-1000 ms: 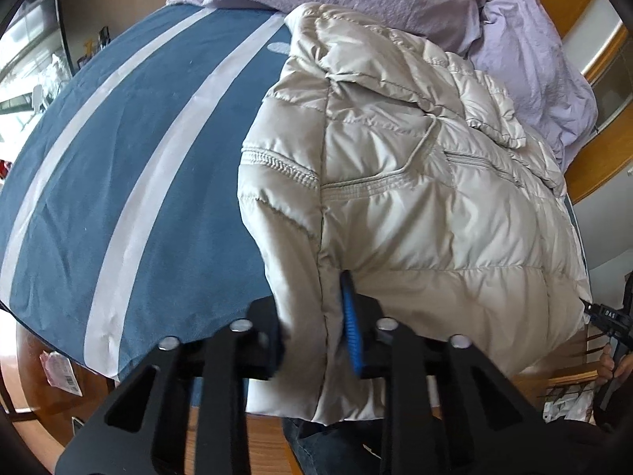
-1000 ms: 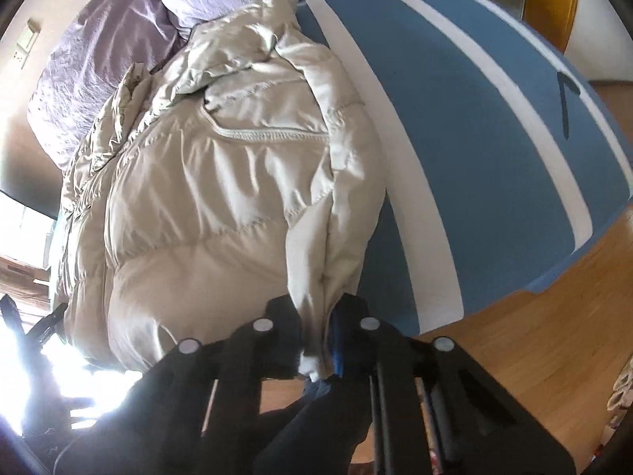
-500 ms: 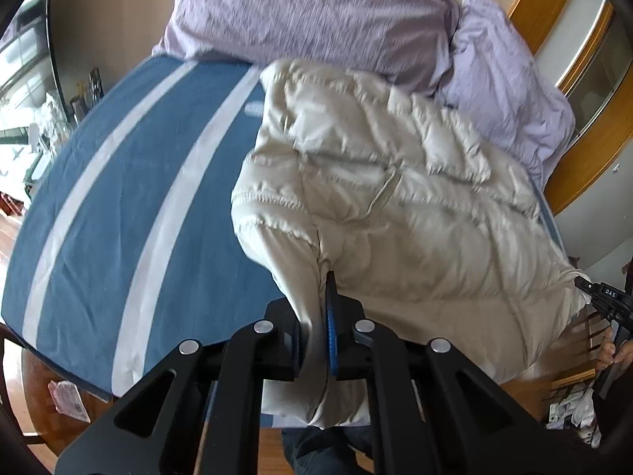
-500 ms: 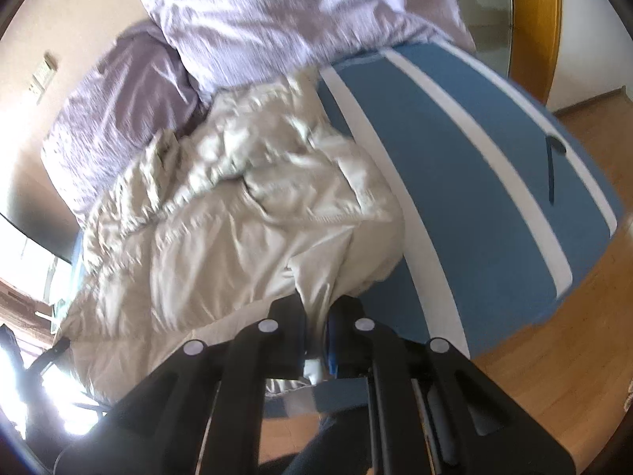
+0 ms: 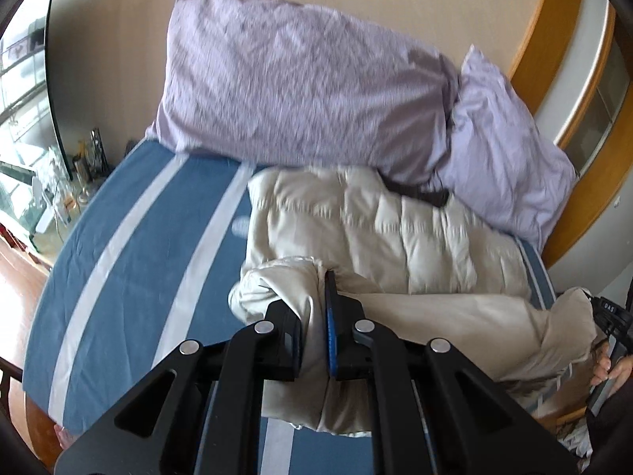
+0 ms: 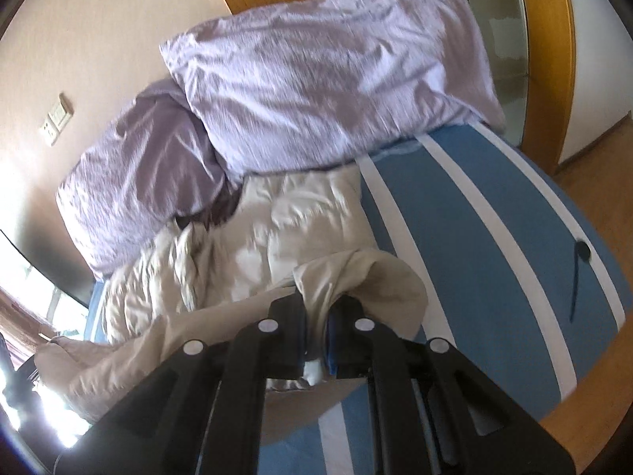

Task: Fold large clothes
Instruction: 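Lift the hem with both grippers and fold it toward the collar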

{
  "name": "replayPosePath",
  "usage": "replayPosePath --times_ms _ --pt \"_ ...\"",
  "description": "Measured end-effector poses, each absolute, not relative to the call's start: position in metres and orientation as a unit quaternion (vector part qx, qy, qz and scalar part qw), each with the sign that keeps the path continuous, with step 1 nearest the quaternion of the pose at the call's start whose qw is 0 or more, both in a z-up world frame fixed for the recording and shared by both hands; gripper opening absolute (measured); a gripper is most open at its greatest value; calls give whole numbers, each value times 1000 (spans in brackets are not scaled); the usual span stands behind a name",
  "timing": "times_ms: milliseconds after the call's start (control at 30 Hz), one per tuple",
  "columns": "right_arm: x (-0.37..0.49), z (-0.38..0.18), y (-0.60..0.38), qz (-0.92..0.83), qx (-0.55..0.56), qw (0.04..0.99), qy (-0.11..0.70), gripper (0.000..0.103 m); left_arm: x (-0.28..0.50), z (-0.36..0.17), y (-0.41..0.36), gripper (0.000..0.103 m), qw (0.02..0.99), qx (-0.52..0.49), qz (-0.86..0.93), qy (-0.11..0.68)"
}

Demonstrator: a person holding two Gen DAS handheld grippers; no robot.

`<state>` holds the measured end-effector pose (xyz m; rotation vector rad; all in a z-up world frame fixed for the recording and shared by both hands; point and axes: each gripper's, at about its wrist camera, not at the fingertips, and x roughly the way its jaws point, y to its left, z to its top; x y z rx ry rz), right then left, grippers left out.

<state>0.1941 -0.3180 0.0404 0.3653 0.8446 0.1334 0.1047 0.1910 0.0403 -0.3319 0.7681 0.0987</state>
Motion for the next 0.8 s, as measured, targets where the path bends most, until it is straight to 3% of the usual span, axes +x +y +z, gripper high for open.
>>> replayPosePath --times_ms 433,800 --pt "313 38 -300 66 156 900 402 9 230 44 196 8 905 -172 102 376" --pt "406 -18 -289 46 166 869 464 10 310 8 206 8 876 -177 144 424"
